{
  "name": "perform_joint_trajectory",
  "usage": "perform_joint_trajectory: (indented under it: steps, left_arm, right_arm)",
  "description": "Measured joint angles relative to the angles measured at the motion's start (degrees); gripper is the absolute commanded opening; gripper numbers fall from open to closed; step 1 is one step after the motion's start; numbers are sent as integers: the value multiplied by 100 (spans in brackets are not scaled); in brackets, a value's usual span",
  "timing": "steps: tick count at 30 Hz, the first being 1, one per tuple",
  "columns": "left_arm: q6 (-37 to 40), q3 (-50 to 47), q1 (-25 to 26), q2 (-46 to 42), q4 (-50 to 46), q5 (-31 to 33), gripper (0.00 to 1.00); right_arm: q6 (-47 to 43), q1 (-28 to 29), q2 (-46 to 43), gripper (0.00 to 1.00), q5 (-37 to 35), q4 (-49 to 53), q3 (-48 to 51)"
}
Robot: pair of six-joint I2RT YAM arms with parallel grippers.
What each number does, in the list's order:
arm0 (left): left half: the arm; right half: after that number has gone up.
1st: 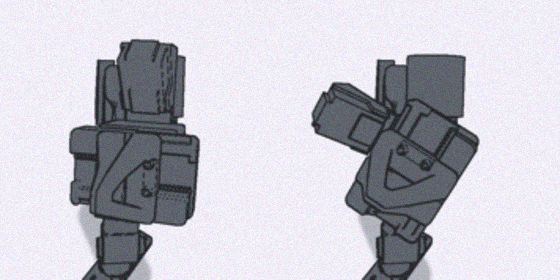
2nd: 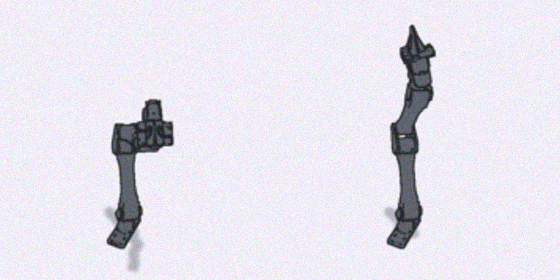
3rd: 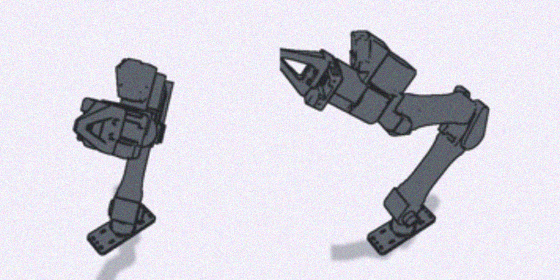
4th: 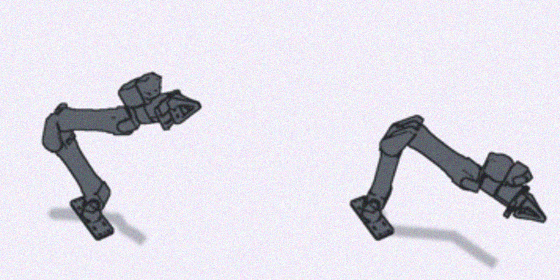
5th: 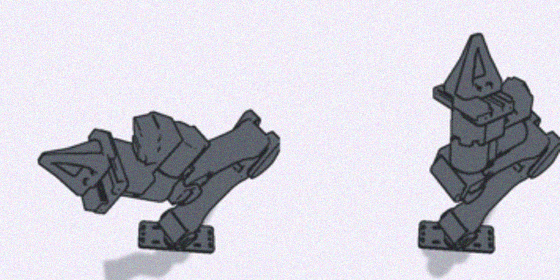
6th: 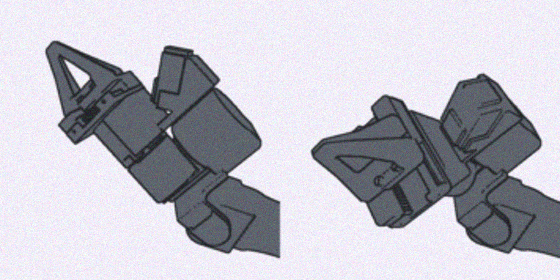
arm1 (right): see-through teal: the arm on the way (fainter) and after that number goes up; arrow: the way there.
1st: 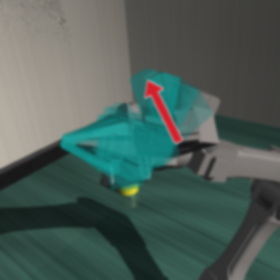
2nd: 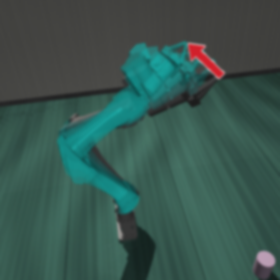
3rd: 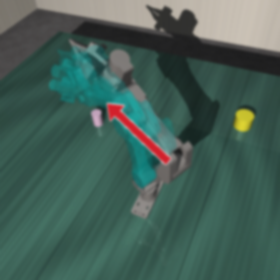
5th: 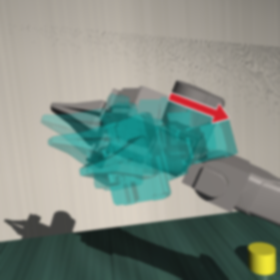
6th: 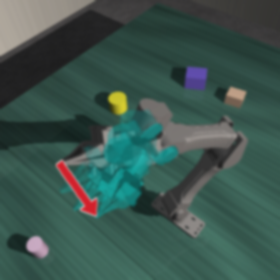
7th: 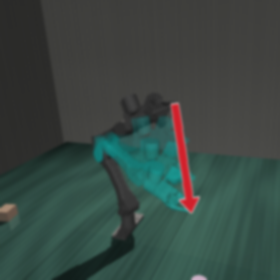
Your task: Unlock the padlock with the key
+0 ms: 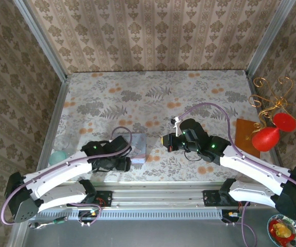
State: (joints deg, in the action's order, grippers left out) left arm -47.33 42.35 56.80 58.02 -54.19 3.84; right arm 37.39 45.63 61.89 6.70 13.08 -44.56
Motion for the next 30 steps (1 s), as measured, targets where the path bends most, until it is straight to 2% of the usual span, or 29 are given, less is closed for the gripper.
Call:
perform_joint_trajectory:
  steps: [10,22,30]
  left_arm:
    - [-76,-350,114,540,752,-7,61]
    - [-39,-341,129,1648,1572,570,61]
    - [433,321,-190,2756,2201,693,58]
  right_arm:
    - [-76,0,26,0,22,-26,35]
    - [79,0,-17,0,20,-127,205]
    - [214,13,-79,0,-74,-59,205]
